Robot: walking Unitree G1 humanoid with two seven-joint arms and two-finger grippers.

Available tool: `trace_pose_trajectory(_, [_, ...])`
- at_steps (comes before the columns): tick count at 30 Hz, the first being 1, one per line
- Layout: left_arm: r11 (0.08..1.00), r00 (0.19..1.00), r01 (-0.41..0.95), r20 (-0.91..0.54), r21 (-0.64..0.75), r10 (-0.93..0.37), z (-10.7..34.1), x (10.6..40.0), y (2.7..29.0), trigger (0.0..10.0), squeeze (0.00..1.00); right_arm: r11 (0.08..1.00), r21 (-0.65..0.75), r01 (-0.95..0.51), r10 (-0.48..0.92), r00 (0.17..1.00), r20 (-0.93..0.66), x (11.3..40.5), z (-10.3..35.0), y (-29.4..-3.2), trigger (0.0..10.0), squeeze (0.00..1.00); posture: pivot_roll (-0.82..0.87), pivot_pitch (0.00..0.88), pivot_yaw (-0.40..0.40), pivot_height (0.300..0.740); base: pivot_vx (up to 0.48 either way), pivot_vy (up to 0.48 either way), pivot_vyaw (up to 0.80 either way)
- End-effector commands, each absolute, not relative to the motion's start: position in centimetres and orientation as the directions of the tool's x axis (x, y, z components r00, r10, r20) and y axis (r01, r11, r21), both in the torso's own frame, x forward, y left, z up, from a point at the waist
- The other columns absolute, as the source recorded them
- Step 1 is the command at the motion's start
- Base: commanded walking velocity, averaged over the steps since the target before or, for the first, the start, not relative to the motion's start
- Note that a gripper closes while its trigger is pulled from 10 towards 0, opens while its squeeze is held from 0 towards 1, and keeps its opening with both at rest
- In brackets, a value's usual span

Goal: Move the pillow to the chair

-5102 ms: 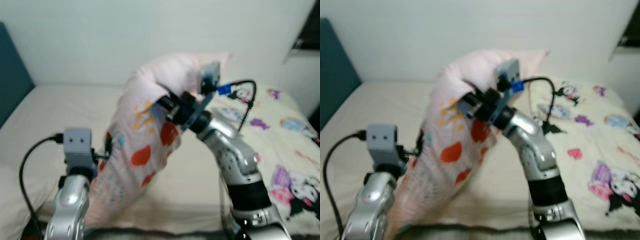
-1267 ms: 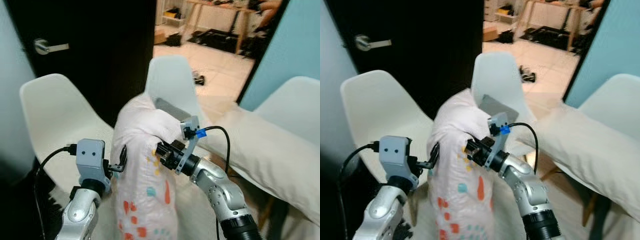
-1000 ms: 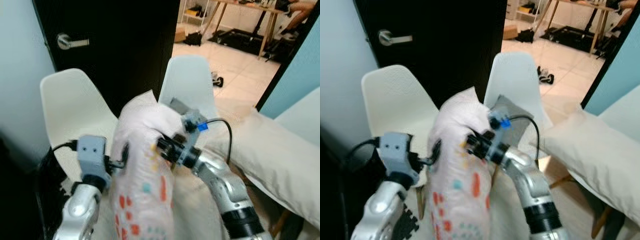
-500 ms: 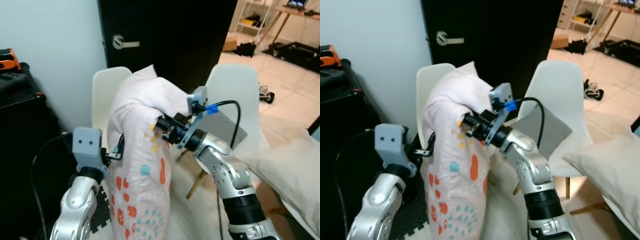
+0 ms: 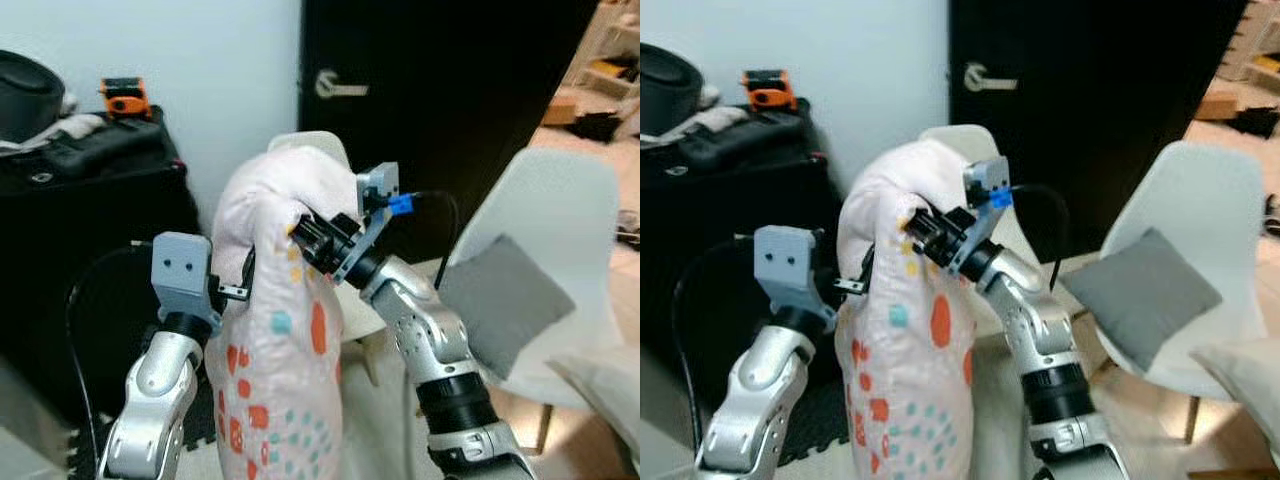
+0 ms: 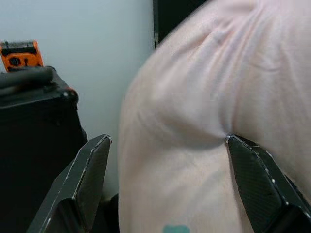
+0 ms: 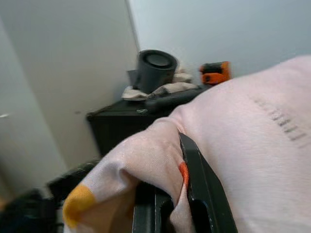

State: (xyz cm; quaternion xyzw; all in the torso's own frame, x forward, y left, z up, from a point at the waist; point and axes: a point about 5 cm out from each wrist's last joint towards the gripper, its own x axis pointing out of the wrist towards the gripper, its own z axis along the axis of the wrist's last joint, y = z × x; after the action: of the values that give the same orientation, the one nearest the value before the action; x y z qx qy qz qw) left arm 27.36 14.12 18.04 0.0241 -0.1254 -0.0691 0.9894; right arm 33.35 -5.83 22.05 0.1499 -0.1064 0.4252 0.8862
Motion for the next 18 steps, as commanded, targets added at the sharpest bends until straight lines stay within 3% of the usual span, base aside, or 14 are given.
trace_pose_trajectory(1, [0.983, 0.954, 0.17, 0.239, 0.076, -0.183, 18.1, 27.5, 13.3, 10.0, 0.0, 0.606, 0.139, -0.783, 0.686, 0.603, 0.407, 33.6, 24.3, -5.7, 10.0, 0.0, -0.01, 0.0, -0.053, 0.723, 0.45, 0.0, 0.0])
trace_pose_trajectory(8, [0.978, 0.944, 0.192, 0.257, 0.079, -0.206, 18.6, 27.7, 12.8, 10.0, 0.0, 0.632, 0.181, -0.754, 0.648, 0.642, 0.41, 34.2, 24.4, -6.0, 10.0, 0.0, -0.01, 0.0, -0.052, 0.723, 0.468, 0.0, 0.0])
trace_pose_trajectory(14, [0.977, 0.94, 0.199, 0.266, 0.078, -0.213, 18.9, 27.8, 12.6, 10.0, 0.0, 0.643, 0.208, -0.737, 0.626, 0.663, 0.411, 34.5, 24.6, -6.0, 10.0, 0.0, -0.01, 0.0, -0.05, 0.723, 0.48, 0.0, -0.8])
trace_pose_trajectory(18, [0.977, 0.938, 0.198, 0.273, 0.082, -0.213, 19.2, 27.9, 12.6, 10.0, 0.0, 0.642, 0.217, -0.736, 0.616, 0.663, 0.425, 34.6, 24.9, -5.9, 10.0, 0.0, -0.01, 0.0, -0.05, 0.723, 0.48, 0.0, 0.0])
